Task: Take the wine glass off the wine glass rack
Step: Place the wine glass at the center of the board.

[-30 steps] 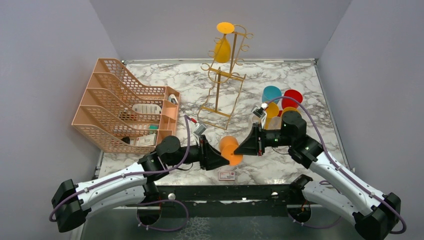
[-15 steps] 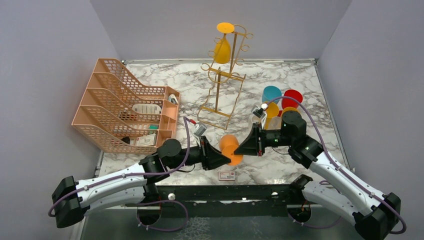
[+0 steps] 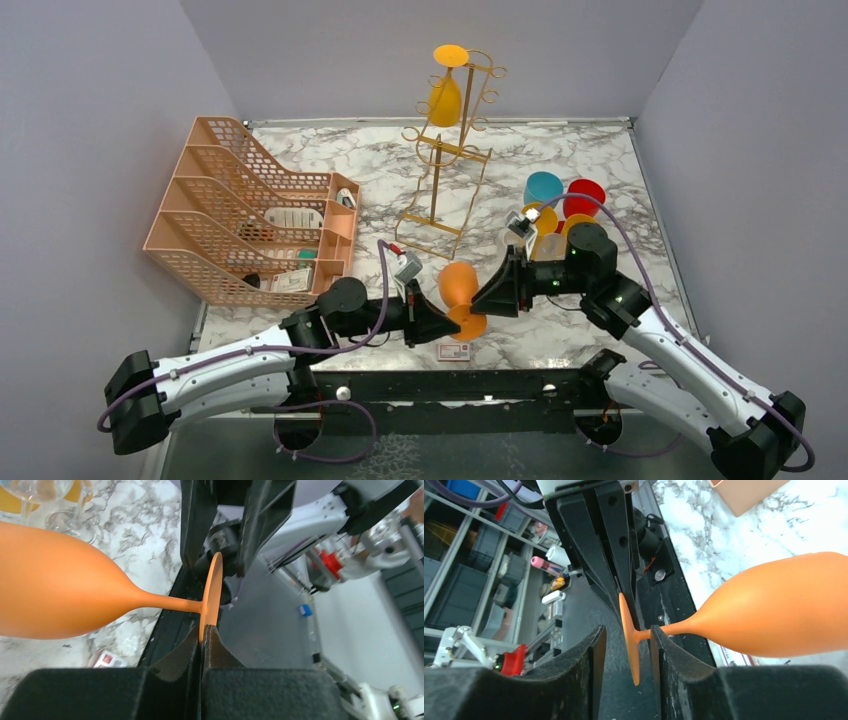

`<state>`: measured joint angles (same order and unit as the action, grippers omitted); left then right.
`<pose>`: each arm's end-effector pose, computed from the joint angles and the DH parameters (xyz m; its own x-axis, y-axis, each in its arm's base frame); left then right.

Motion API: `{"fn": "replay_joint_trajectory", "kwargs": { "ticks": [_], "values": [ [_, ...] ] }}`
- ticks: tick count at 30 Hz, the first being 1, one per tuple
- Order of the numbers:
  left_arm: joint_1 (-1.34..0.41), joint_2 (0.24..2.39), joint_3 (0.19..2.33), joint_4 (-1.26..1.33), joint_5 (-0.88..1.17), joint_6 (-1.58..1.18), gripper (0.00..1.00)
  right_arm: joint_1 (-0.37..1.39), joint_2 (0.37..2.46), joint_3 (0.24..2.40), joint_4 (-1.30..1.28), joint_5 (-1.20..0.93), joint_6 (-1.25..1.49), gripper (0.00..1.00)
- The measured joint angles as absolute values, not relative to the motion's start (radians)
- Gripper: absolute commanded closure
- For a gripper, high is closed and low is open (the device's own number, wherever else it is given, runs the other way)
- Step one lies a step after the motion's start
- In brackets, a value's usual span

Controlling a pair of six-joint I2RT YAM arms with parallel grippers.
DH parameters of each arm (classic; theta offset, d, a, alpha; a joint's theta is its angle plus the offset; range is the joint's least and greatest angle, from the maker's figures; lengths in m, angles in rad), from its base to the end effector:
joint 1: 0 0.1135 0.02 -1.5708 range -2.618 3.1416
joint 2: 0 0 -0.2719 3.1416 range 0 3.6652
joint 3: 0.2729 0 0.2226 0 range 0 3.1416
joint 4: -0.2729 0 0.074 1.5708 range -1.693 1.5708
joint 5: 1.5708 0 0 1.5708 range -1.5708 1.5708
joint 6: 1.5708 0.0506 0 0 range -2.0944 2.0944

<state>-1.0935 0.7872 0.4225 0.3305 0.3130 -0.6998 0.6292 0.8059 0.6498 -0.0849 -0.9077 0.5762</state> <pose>0.0651 -0.1598 0.2815 -0.6473 -0.0822 -0.7577 0.7445 0.1448 -0.6517 0.1018 0.1234 0.3105 -0.6963 -0.0920 -0.7118 -0.7175 0.1162 0.6868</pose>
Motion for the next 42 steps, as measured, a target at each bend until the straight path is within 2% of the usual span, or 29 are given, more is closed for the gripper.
{"fn": "replay_joint_trajectory", "kwargs": {
  "ticks": [7, 16, 24, 34, 42],
  "values": [
    [-1.093, 0.724, 0.456, 0.154, 0.403, -0.415, 1.00, 0.629, 0.731, 0.718, -0.191, -0.751, 0.497, 0.50],
    [-1.093, 0.468, 0.430, -0.050, 0.618, 0.194, 1.00, 0.629, 0.616, 0.730, -0.235, -0.503, 0.474, 0.48],
    [-1.094, 0.433, 0.382, -0.139, 0.622, 0.385, 1.00, 0.629, 0.616, 0.730, -0.254, -0.424, 0.474, 0.47],
    [-1.094, 0.437, 0.333, -0.156, 0.630, 0.455, 1.00, 0.629, 0.808, 0.791, -0.290, -0.478, 0.463, 0.47],
    [-1.094, 0.436, 0.310, -0.152, 0.649, 0.460, 1.00, 0.629, 1.017, 0.830, -0.281, -0.809, 0.467, 0.53]
  ]
}}
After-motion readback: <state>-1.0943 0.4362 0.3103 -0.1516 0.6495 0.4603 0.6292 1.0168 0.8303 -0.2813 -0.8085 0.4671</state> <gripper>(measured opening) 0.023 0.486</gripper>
